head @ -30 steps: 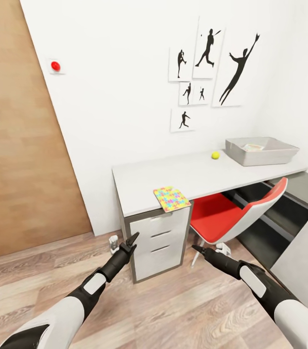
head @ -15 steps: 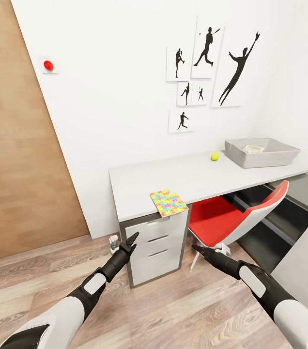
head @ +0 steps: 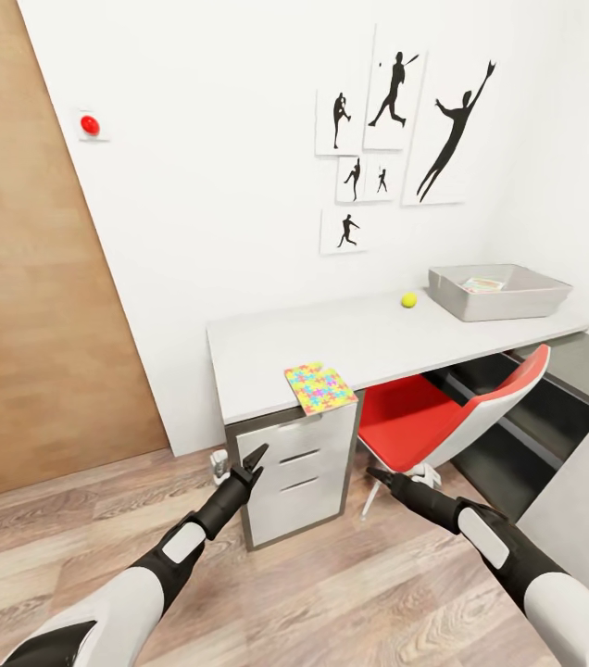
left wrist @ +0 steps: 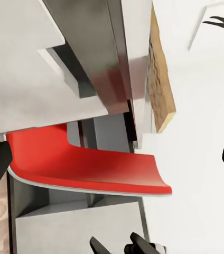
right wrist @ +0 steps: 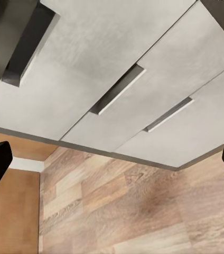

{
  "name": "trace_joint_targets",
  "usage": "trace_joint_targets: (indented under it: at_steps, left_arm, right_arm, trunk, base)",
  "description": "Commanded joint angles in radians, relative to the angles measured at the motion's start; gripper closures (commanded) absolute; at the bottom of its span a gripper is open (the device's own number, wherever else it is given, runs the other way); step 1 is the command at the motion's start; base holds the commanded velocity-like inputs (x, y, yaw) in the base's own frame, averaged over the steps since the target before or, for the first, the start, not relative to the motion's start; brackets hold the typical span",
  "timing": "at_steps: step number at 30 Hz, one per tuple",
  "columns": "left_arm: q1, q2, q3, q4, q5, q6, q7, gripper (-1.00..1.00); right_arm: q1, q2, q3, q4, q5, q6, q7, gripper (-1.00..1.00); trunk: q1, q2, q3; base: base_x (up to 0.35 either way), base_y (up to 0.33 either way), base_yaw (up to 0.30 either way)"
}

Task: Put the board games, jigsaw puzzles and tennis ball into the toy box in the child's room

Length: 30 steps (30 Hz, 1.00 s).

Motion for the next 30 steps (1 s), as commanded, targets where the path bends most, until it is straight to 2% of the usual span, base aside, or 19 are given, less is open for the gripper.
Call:
trace_joint_targets:
  at_steps: [1, 14, 17, 21, 23, 26, 28, 30]
  left_arm:
    - [0.0, -0.001, 0.006, 0.0, 0.001, 0.01, -0.003, -1.0]
    - [0.0, -0.01, 0.006, 0.0, 0.0, 0.01, -0.003, -1.0]
    - [0.0, -0.011, 0.006, 0.0, -0.001, 0.01, -0.003, -1.0]
    - [-0.001, -0.01, 0.006, 0.0, -0.001, 0.01, -0.003, -1.0]
    - [-0.001, -0.01, 0.006, 0.0, -0.002, 0.01, -0.003, -1.0]
    - [-0.001, -0.01, 0.006, 0.0, -0.002, 0.01, -0.003, -1.0]
    - [-0.001, -0.01, 0.006, 0.0, -0.002, 0.01, -0.003, -1.0]
    - [-0.001, -0.01, 0.006, 0.0, -0.002, 0.01, -0.002, -1.0]
  right_arm:
    - [-0.001, -0.002, 0.005, 0.0, -0.01, 0.004, 0.0, -1.0]
    - [-0.001, -0.007, 0.005, -0.008, -0.009, 0.009, 0.005, -1.0]
    - [-0.001, -0.01, 0.008, -0.02, -0.009, 0.029, 0.043, -1.0]
    - [-0.001, -0.023, 0.011, -0.088, -0.001, 0.149, 0.199, -1.0]
    - [0.0, -0.031, 0.012, -0.136, 0.0, 0.202, 0.241, -1.0]
    - [0.012, -0.039, 0.013, -0.253, 0.002, 0.28, 0.274, -1.0]
    - [0.051, -0.045, 0.011, -0.376, 0.003, 0.348, 0.281, -1.0]
    - [0.078, -0.057, 0.008, -0.446, 0.002, 0.385, 0.281, -1.0]
  trunk:
    - [0.0, 0.0, -0.001]
    - [0.0, 0.0, -0.001]
    - [0.0, 0.0, -0.001]
    - [0.0, 0.0, -0.001]
    - [0.0, 0.0, -0.001]
    - [0.0, 0.0, -0.001]
    - [0.0, 0.0, -0.001]
    - [0.0, 0.0, -0.001]
  base:
    - [0.0, -0.013, 0.0]
    - [0.022, -0.155, 0.0]
    - [0.004, -0.017, 0.0]
    - [0.001, -0.005, 0.0]
    - [0.0, -0.001, 0.0]
    - [0.0, 0.0, 0.0]
    - [0.0, 0.0, 0.0]
    - [0.0, 0.0, 0.0]
